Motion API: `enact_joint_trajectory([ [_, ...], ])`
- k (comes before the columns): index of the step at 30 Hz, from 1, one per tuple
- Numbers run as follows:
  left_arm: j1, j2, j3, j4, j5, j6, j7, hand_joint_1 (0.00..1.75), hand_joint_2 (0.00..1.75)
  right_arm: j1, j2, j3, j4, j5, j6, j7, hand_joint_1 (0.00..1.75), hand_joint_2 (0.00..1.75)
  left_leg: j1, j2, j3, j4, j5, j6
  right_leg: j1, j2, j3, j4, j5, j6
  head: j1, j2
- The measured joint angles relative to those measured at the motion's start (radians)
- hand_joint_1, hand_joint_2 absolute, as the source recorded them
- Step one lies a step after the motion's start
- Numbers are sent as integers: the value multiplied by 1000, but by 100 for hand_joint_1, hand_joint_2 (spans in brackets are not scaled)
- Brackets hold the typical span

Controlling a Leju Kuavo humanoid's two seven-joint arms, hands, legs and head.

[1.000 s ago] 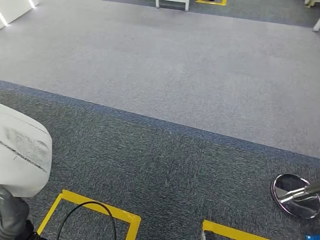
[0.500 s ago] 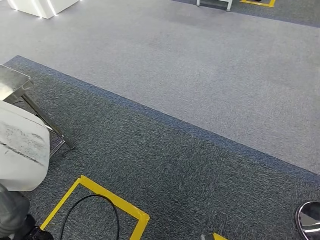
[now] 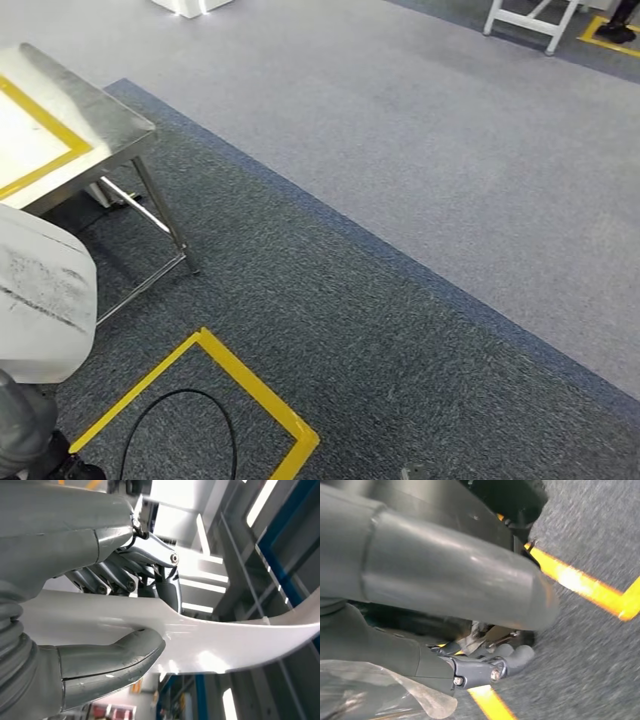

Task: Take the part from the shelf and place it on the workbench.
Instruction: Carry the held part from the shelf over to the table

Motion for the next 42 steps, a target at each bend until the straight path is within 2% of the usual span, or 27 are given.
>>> enact_joint_trajectory([
  [1, -1, -2, 1, 0, 5, 4, 0, 175, 175, 0, 0, 0, 0, 2, 0, 1, 0, 0, 1, -11, 1, -1, 0, 3, -1, 33, -32, 63, -28, 2, 4, 0],
  [2, -2, -3, 2, 0, 10, 6, 0, 175, 175, 1, 0, 0, 1, 5, -2, 5, 0, 0, 1, -25, 1, -1, -1, 6, -1, 51, -71, 132, -52, 4, 6, 0],
  [3, -2, -4, 4, 0, 13, 5, 0, 175, 175, 2, 0, 0, 1, 10, -3, 10, 0, 0, 0, -39, 2, 0, -2, 7, -2, 59, -106, 184, -63, 5, 8, 0],
  [4, -2, -4, 5, 0, 14, 4, 0, 175, 175, 3, 0, 1, 1, 17, -2, 15, 0, 0, 0, -54, 2, 0, -3, 8, -2, 62, -127, 205, -55, 6, 8, 0],
  [5, -3, -4, 6, 0, 15, 2, 0, 175, 175, 3, 0, 2, 1, 25, 0, 19, 0, 0, 0, -70, 4, 1, -3, 8, -2, 65, -129, 187, -26, 6, 9, 0],
  [6, -5, -4, 7, 1, 15, 1, 0, 175, 175, 0, 0, 5, 1, 34, 4, 23, 0, 0, 1, -84, 6, 2, -5, 6, -3, 73, -115, 134, 16, 5, 9, 0],
  [8, -12, -2, 8, 2, 20, 0, 0, 175, 175, -8, 0, 12, 1, 50, 17, 30, 0, 0, 1, -110, 5, 7, -9, -1, -8, 117, -68, 5, 85, 2, 8, 0],
  [10, -23, 1, 10, 3, 31, 0, 0, 175, 175, -21, 0, 19, 1, 60, 30, 36, 0, 0, 2, -129, -2, 12, -9, -11, -11, 151, -39, -56, 100, -5, 8, 0],
  [12, -30, 5, 13, 3, 42, 0, 0, 175, 175, -36, 0, 26, 0, 66, 38, 39, 0, 0, 5, -148, -9, 12, -6, -23, -10, 138, -31, -62, 98, -14, 8, 0],
  [13, -32, 7, 15, 3, 46, -1, 0, 175, 175, -44, 0, 29, -1, 67, 40, 38, 0, 0, 4, -145, -11, 16, -8, -28, -11, 127, -28, -65, 99, -18, 7, 0],
  [15, -40, 13, 16, 7, 50, -1, 0, 175, 175, -57, 1, 32, -3, 67, 47, 33, 0, 0, 2, -106, -34, 64, -37, -38, -15, 100, -21, -70, 98, -27, -1, 0],
  [17, -47, 21, 16, 15, 51, -2, 0, 175, 175, -64, 1, 35, -4, 67, 53, 30, 0, 0, 4, -56, -93, 184, -93, -49, -13, 69, -16, -71, 93, -33, -8, 0],
  [18, -48, 24, 16, 20, 51, -2, 0, 175, 175, -65, 1, 36, -4, 68, 54, 33, 0, 0, 6, -44, -125, 245, -114, -52, -12, 52, -14, -71, 90, -35, -8, 0],
  [19, -47, 27, 17, 23, 51, -3, 0, 175, 175, -65, 2, 38, -4, 68, 52, 39, 0, 0, 9, -38, -145, 282, -119, -54, -12, 37, -11, -71, 87, -36, -8, 0],
  [20, -46, 29, 17, 26, 50, -3, 0, 175, 175, -66, 2, 39, -4, 69, 49, 46, 0, 0, 10, -33, -147, 283, -105, -55, -12, 22, -7, -71, 83, -35, -9, 0],
  [22, -46, 31, 17, 31, 47, -4, 0, 175, 175, -67, 6, 40, -4, 70, 42, 57, 0, 0, 12, -13, -98, 177, -34, -52, -12, -4, 4, -71, 75, -32, -9, 0],
  [24, -47, 32, 17, 34, 45, -5, 0, 175, 175, -68, 8, 40, -5, 70, 39, 62, 0, 0, 3, 30, -41, 60, 5, -43, -6, -25, 13, -71, 64, -23, -9, 0],
  [26, -49, 33, 18, 37, 42, -6, 0, 175, 175, -70, 9, 41, -6, 70, 38, 66, 0, 0, -5, 45, -26, 24, 1, -31, -1, -44, 20, -74, 57, -11, -7, 0],
  [28, -47, 35, 20, 40, 36, -5, 0, 175, 175, -76, 11, 42, -8, 69, 38, 70, 0, 0, -3, 23, -24, 18, 2, -18, -1, -52, 31, -78, 50, 0, -4, 0],
  [30, -47, 36, 21, 43, 25, -4, 1, 175, 175, -81, 14, 44, -9, 69, 39, 71, 0, 0, 3, 2, -19, 11, 5, -6, -5, -5, 16, -38, 22, 9, -1, 0],
  [32, -44, 38, 22, 45, 12, -4, 1, 175, 175, -82, 17, 46, -9, 67, 42, 66, 0, 0, 5, -19, -18, 9, 5, 3, -6, 48, -48, 83, -35, 11, 4, 0],
  [34, -36, 40, 19, 47, -2, -7, 1, 175, 175, -83, 17, 46, -9, 60, 41, 55, 0, 0, 4, -43, -17, 9, 4, 7, -3, 58, -116, 198, -65, 10, 6, 0],
  [35, -32, 41, 17, 48, -10, -9, 1, 175, 175, -82, 17, 46, -9, 54, 38, 50, 0, 0, 3, -58, -15, 9, 3, 7, -2, 61, -128, 207, -49, 8, 5, 0],
  [37, -26, 42, 8, 48, -26, -7, 1, 175, 175, -70, 17, 45, -9, 45, 29, 43, 0, 0, 2, -92, -9, 10, 1, 7, -1, 81, -103, 116, 31, -1, 6, 0],
  [39, -25, 42, 2, 48, -36, 3, 0, 175, 175, -53, 17, 44, -8, 41, 19, 42, 0, 0, 2, -122, -8, 12, -2, 2, -3, 133, -54, -12, 92, -13, 4, 0],
  [41, -23, 42, -1, 48, -37, 15, 0, 175, 175, -44, 17, 44, -7, 41, 8, 50, 0, 0, 6, -145, -15, 13, 0, -9, -3, 161, -28, -66, 98, -20, 3, 0],
  [42, -21, 41, -2, 48, -35, 19, 0, 175, 175, -44, 17, 43, -7, 42, 2, 56, 0, 0, 9, -156, -19, 13, 2, -16, -2, 154, -22, -75, 96, -21, 3, 0],
])
